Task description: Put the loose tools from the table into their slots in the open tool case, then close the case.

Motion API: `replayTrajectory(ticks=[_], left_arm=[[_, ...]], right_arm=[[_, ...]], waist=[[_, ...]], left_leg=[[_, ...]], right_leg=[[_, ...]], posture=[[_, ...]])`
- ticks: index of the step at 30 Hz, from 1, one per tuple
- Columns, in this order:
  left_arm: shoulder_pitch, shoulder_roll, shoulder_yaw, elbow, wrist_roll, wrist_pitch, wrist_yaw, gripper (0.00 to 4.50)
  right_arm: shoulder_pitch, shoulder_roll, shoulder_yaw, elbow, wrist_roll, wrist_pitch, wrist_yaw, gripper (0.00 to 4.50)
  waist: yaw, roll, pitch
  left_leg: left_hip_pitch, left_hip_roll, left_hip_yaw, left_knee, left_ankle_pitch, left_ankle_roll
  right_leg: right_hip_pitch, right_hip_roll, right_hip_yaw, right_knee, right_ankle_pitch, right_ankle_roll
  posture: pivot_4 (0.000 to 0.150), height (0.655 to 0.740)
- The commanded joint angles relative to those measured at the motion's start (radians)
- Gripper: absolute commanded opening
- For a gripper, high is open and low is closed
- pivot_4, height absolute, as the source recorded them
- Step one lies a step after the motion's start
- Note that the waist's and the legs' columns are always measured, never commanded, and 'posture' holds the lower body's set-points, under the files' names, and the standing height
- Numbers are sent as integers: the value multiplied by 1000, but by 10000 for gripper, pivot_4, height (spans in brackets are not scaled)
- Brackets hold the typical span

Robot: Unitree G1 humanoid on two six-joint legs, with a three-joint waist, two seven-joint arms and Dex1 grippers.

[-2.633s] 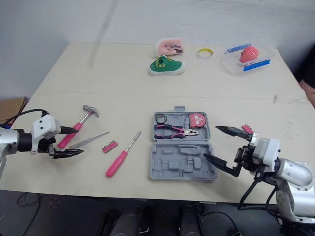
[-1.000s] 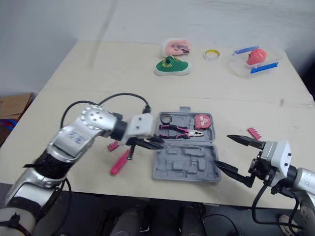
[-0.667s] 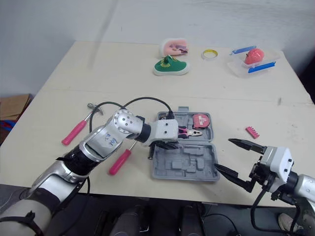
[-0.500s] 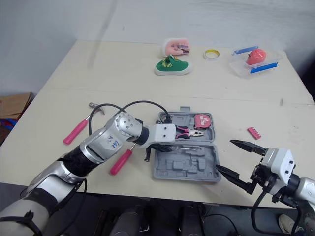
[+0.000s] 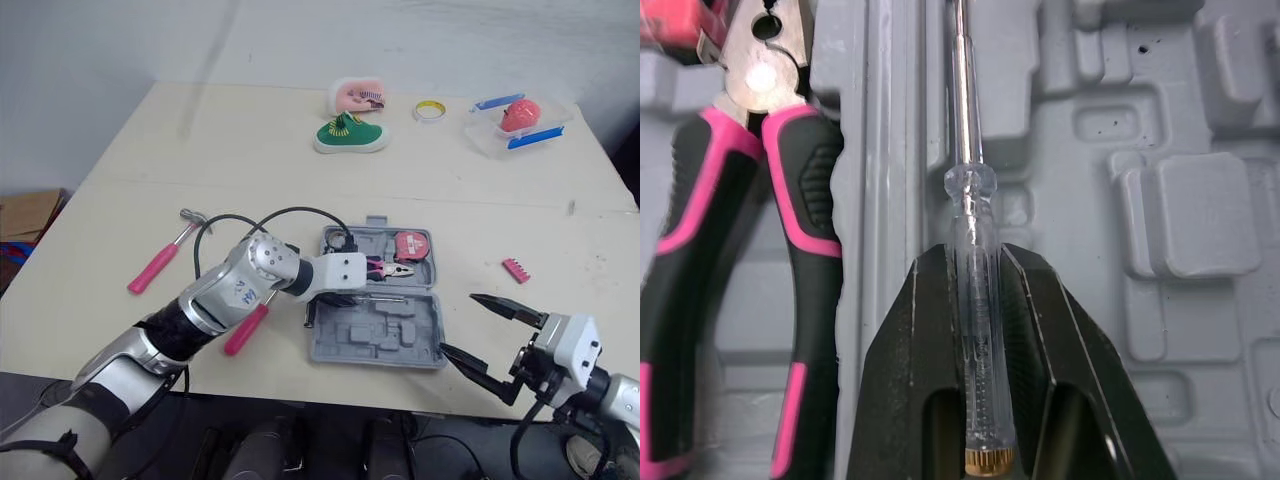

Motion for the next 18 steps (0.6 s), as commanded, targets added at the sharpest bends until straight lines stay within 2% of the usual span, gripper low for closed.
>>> replayTrajectory(ticks=[1, 18], left_arm=[[-2, -10, -13, -2, 34, -4, 14, 586], [3, 11, -20, -16, 100, -47, 14, 586]], right_arm=[[11, 15, -29, -6, 10, -34, 11, 45000], [30, 36, -15, 40, 8, -87, 47, 45000]], waist=[[0, 0, 0], [0, 0, 0]], left_leg=[[0, 0, 0, 0, 0, 0], [0, 0, 0, 1, 0, 0]], right_leg=[[0, 0, 0, 0, 0, 0], [0, 0, 0, 0, 0, 0]], posture=[[1500, 7400], [1500, 7400]])
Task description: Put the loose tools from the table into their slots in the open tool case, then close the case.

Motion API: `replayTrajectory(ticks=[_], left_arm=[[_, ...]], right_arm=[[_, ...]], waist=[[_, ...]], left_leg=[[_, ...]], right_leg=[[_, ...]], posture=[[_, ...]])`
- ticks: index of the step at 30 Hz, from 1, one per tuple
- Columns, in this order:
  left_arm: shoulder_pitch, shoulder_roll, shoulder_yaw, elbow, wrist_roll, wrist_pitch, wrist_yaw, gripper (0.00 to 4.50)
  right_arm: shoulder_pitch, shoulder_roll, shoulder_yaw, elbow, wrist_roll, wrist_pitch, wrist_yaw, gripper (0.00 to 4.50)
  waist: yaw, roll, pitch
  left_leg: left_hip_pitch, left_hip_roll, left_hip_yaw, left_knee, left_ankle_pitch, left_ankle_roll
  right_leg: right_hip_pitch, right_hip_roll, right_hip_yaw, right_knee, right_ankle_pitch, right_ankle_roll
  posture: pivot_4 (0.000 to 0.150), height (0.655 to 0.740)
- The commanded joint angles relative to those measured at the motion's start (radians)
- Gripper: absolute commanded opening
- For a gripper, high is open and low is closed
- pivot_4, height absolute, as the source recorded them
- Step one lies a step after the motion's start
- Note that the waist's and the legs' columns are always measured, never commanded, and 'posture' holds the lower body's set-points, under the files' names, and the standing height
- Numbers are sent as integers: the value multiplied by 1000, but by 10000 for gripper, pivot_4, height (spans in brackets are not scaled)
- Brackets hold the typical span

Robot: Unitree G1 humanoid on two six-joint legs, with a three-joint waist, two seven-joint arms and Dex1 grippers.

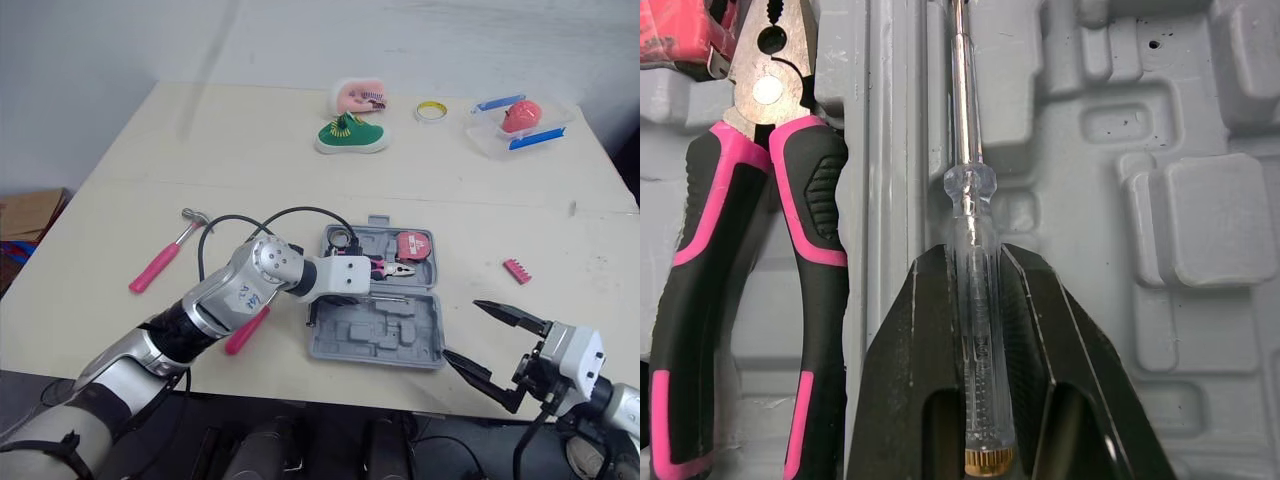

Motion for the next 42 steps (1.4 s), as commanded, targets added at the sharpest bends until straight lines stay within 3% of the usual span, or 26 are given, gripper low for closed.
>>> replayTrajectory(ticks=[1, 9, 10, 11, 12, 13, 14, 24, 26, 27, 29, 31, 42], left_arm=[[2, 13, -2, -11, 39, -9, 6, 586], [3, 18, 2, 1, 57, -53, 0, 586], [6, 14, 7, 0, 56, -67, 2, 9999], [6, 13, 11, -6, 57, -83, 5, 13570], [3, 9, 24, -26, 50, -98, 2, 14228], [-1, 9, 35, -47, 46, -105, -1, 20853], [-6, 13, 42, -72, 34, -99, -20, 21751], [36, 20, 142, -134, -28, -110, -36, 21751], [78, -17, 243, -81, -102, -191, -2, 21751], [115, -44, 314, -44, -182, -258, -15, 16426], [179, -101, 422, 27, -292, -308, -17, 10834], [207, -126, 451, 72, -310, -341, -5, 1451], [247, -193, 410, 174, -285, -441, 47, 647]], right_arm=[[10, 9, -14, 1, 7, -24, 10, 45000], [1, 17, 0, 24, 3, -40, 21, 45000], [2, 18, 0, 27, 3, -43, 23, 45000], [3, 20, 2, 31, 3, -46, 27, 45000], [5, 20, 2, 32, 6, -45, 30, 45000], [7, 20, 2, 32, 8, -44, 33, 45000], [9, 19, 2, 33, 9, -43, 39, 45000], [17, 19, 8, 26, 25, -21, 61, 45000], [24, 24, 5, 31, 24, -26, 63, 45000], [27, 27, 4, 36, 22, -31, 65, 45000], [27, 35, 5, 48, 18, -39, 64, 45000], [25, 42, 6, 54, 15, -43, 63, 45000], [33, 59, 9, 69, 0, -60, 58, 45000]], waist=[[-1, 0, 0], [-1, 0, 0], [0, 0, 0], [0, 0, 0], [0, 0, 0], [0, 0, 0], [0, 0, 0], [0, 0, 0], [0, 0, 0], [0, 1, 0], [-1, 1, -1], [-2, 2, -1], [1, 1, -1]], left_leg=[[0, 0, 0, 0, 0, 0], [0, 0, 0, 0, 0, 0], [0, 0, 0, 0, 0, 0], [0, 0, 0, 0, 0, 0], [0, 0, 0, 0, 0, 0], [0, 0, 0, 0, 0, 0], [0, 0, 0, 0, 0, 0], [0, 0, 0, 0, 0, 0], [0, 0, 0, 0, 0, 0], [0, 0, 0, 1, 0, 0], [0, 0, 0, 1, 0, 0], [0, 0, -1, 2, 0, 0], [0, -1, -1, 2, -1, 2]], right_leg=[[0, 0, 0, 0, 0, 0], [0, 0, 0, 0, 0, 0], [0, 0, 0, 0, 0, 0], [0, 0, 0, 0, 0, 0], [0, 0, 0, 0, 0, 0], [0, 0, 0, 0, 0, 0], [0, 0, 0, 0, 0, 0], [0, 0, 0, 0, 0, 0], [0, 0, 0, 0, 0, 0], [0, 0, 0, 1, 0, 0], [0, 0, 0, 1, 0, 0], [1, 0, -1, 1, 0, 0], [1, -1, -2, 1, 1, 1]], posture=[[1500, 7400], [1500, 7400], [1500, 7400], [1500, 7400], [1500, 7400], [1500, 7400], [1500, 7400], [1500, 7400], [1500, 7400], [1500, 7400], [1500, 7400], [1500, 7400], [1500, 7400]])
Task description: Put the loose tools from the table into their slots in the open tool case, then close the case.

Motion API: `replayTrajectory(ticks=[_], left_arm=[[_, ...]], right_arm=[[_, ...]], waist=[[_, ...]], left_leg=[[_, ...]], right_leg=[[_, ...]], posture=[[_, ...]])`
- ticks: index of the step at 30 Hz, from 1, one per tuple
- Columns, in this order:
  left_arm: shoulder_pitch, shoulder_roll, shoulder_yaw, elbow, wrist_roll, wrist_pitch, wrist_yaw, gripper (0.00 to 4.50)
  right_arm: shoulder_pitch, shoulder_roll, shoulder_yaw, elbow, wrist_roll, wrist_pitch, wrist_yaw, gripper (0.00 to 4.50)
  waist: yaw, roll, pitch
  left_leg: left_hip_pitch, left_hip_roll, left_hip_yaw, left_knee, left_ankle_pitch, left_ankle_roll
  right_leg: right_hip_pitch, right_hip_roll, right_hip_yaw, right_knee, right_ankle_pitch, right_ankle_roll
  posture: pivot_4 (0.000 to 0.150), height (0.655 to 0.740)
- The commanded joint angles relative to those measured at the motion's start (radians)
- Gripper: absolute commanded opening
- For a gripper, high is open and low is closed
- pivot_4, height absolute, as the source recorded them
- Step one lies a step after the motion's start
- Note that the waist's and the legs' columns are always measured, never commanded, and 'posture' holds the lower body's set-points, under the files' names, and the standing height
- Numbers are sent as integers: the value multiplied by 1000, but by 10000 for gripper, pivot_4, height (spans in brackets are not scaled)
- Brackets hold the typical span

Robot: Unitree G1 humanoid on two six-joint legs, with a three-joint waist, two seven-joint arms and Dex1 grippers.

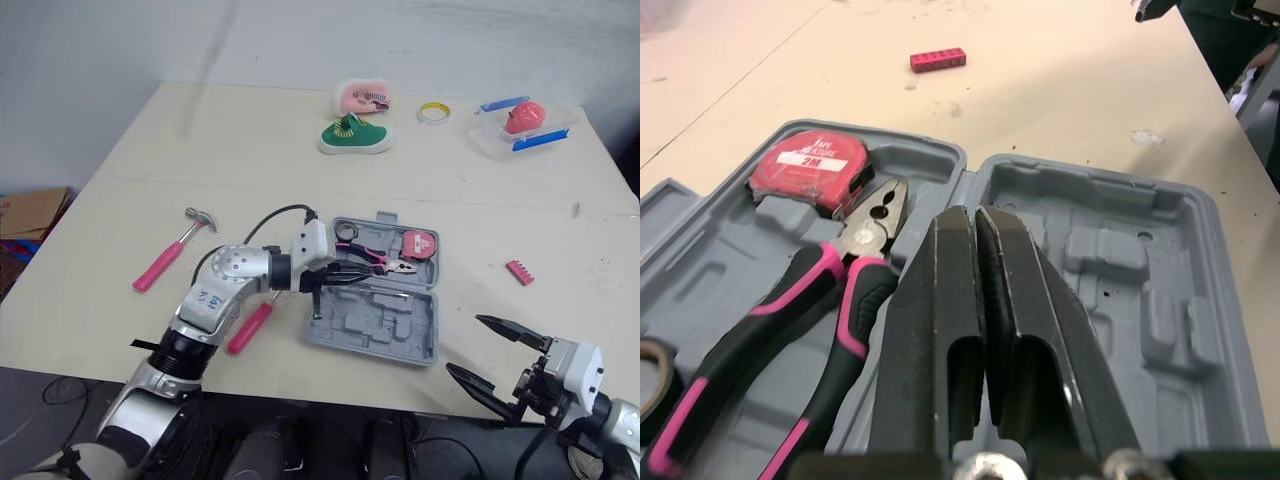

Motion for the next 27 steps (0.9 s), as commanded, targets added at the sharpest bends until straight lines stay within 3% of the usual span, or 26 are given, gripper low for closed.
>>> replayTrajectory(ticks=[1, 27], left_arm=[[4, -18, -7, 15, 9, -37, 27, 647], [42, -37, -97, 157, 121, -14, 106, 647]], right_arm=[[11, 9, 2, -7, 4, -19, -1, 45000], [11, 3, 14, -31, -2, -6, -28, 45000]], waist=[[-1, 0, 0], [-1, 0, 0]], left_leg=[[0, 0, 0, 0, 0, 0], [0, 0, 0, 0, -1, 0]], right_leg=[[0, 0, 0, 0, 0, 0], [0, -1, 0, 0, 0, 0]], posture=[[1500, 7400], [1500, 7400]])
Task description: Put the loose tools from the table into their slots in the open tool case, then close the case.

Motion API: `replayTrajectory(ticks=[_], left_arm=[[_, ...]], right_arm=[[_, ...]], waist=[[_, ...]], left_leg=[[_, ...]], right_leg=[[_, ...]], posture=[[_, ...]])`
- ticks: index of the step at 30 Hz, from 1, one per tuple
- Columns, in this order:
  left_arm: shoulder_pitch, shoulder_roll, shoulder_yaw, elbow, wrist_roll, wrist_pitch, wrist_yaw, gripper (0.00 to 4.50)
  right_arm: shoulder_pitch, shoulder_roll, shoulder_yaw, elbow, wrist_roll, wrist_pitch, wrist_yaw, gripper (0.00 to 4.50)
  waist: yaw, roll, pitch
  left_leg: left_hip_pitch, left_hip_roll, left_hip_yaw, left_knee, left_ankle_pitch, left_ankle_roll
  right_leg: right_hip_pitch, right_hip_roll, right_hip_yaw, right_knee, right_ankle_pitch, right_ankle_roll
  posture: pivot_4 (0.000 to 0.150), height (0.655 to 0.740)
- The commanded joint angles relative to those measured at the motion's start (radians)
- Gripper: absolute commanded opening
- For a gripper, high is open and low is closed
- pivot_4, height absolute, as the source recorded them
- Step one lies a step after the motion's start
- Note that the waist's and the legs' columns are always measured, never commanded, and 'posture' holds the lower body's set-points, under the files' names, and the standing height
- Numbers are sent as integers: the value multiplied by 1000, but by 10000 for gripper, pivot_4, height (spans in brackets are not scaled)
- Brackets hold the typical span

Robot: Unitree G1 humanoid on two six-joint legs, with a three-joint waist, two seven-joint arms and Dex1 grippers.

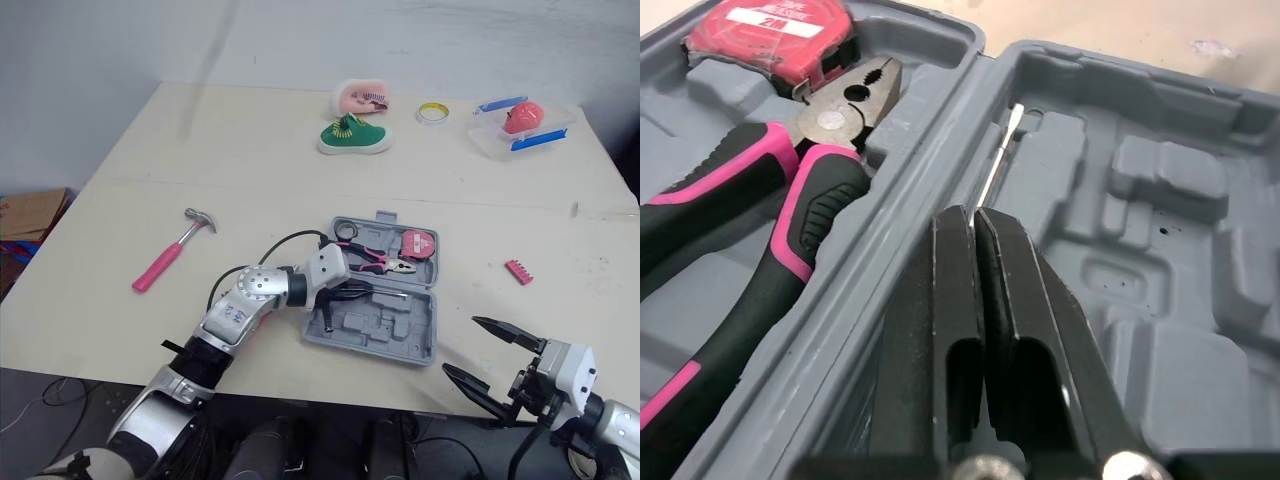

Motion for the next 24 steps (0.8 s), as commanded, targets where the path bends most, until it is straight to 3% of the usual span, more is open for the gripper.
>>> replayTrajectory(ticks=[1, 14, 24], left_arm=[[20, 11, -26, 7, 27, 53, 3, 647], [45, 43, -118, 51, 103, 268, 62, 647], [23, 58, -75, -13, 43, 160, 22, 647]], right_arm=[[11, -4, -8, -32, 13, -4, -5, 45000], [11, -8, -4, -51, 16, 8, -20, 45000], [8, -13, -15, -52, 17, 10, -28, 45000]], waist=[[0, 0, 0], [-1, 1, -25], [0, 2, -32]], left_leg=[[0, 0, 0, 0, 0, 0], [15, 3, 0, -3, -12, -1], [16, 4, 0, -3, -13, -3]], right_leg=[[0, 0, 0, 0, 0, 0], [16, 1, -1, -7, 0, -1], [17, 1, 0, -8, -1, -1]], posture=[[1500, 7400], [1500, 7400], [1500, 7400]])
